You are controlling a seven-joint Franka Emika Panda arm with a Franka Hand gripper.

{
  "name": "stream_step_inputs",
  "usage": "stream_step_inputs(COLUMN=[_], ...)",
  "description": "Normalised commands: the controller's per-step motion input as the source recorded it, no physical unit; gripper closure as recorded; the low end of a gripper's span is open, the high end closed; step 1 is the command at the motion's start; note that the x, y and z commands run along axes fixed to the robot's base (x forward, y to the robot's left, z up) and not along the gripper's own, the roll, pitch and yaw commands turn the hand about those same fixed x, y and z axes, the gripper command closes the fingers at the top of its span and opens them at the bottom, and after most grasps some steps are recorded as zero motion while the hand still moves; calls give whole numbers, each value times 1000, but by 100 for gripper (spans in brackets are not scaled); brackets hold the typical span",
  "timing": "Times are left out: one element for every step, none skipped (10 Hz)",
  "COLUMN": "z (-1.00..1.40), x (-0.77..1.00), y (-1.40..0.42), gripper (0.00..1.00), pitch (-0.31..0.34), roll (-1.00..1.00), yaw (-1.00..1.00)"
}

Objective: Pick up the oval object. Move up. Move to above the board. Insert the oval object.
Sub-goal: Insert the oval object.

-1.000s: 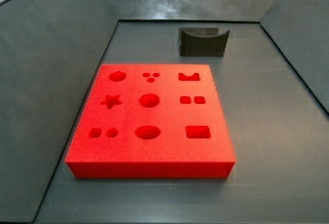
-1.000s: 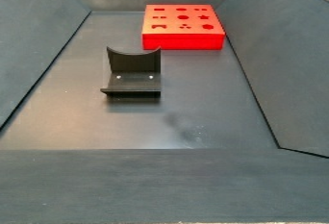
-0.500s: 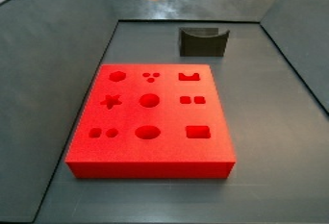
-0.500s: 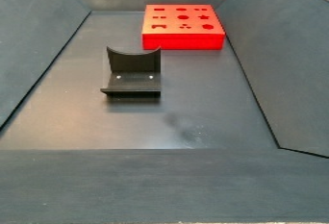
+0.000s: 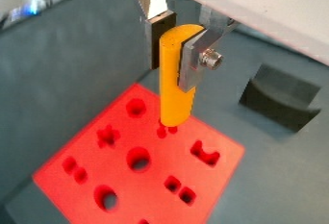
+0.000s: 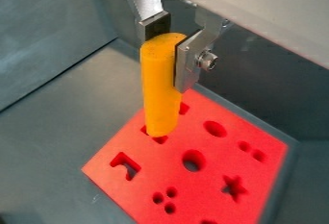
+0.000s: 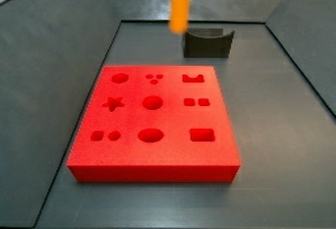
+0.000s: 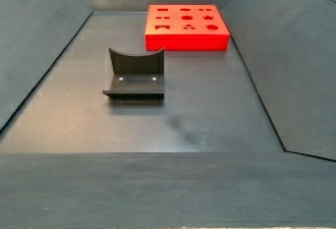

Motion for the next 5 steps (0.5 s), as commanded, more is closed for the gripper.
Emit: stream_step_inputs(z=[-911,-789,-120,-60,-697], x=[560,469,89,-51,-263], y=[-263,-303,-171,0,-149], gripper=[100,100,100,100,100], pitch=[0,-6,0,0,-99], roll=[-100,-94,0,51,253], yaw=[331,317,0,0,97])
